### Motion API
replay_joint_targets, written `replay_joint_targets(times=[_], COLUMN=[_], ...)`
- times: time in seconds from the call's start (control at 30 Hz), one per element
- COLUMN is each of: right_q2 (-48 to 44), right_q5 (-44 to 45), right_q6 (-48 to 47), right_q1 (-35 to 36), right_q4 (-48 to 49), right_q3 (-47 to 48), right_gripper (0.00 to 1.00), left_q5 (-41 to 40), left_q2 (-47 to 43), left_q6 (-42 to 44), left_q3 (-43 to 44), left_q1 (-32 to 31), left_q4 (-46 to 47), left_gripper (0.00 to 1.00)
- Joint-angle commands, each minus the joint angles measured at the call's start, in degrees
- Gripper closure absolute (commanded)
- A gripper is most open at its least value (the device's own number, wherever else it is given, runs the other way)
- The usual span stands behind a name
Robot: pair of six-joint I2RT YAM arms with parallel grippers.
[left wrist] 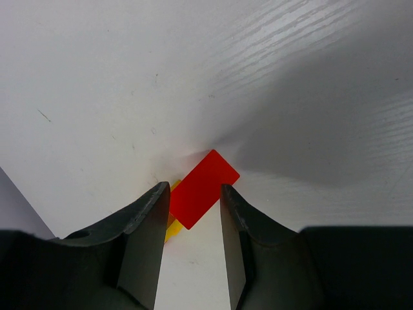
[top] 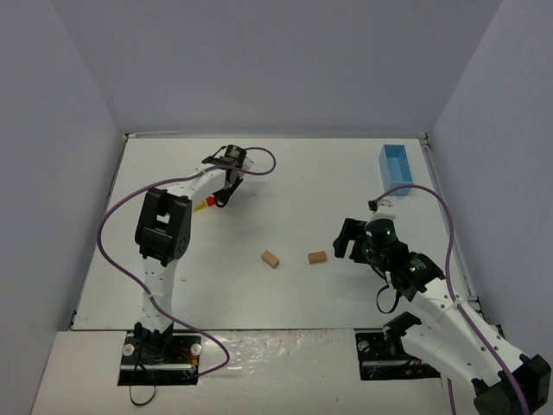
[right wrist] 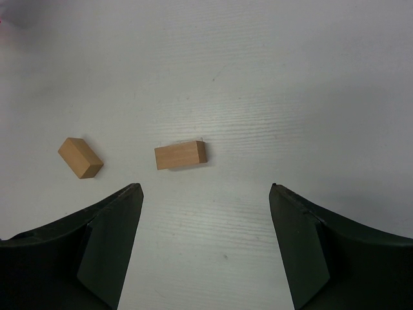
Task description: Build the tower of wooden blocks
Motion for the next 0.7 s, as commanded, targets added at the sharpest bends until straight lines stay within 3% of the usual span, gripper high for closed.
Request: replay_joint_targets(times=[0.0, 0.67], right_q2=[0.82, 1.17], right_q5=[-0.37, -0.55], right_q6=[-0.54, -0.54], right_q1=[-0.10, -0.10], right_q4=[3.06, 3.33], right_q3=[-0.11, -0.38], right_gripper=[0.23, 0.23], left_q5=[-1.16, -2.79], left_q2=[-1.70, -1.33], left_q6=[0.51, 1.66], left_q3=[-0.03, -1.27], left_q1=[-0.15, -0.23], left_q4=[1.42, 2.28], left_gripper=[0.66, 0.66])
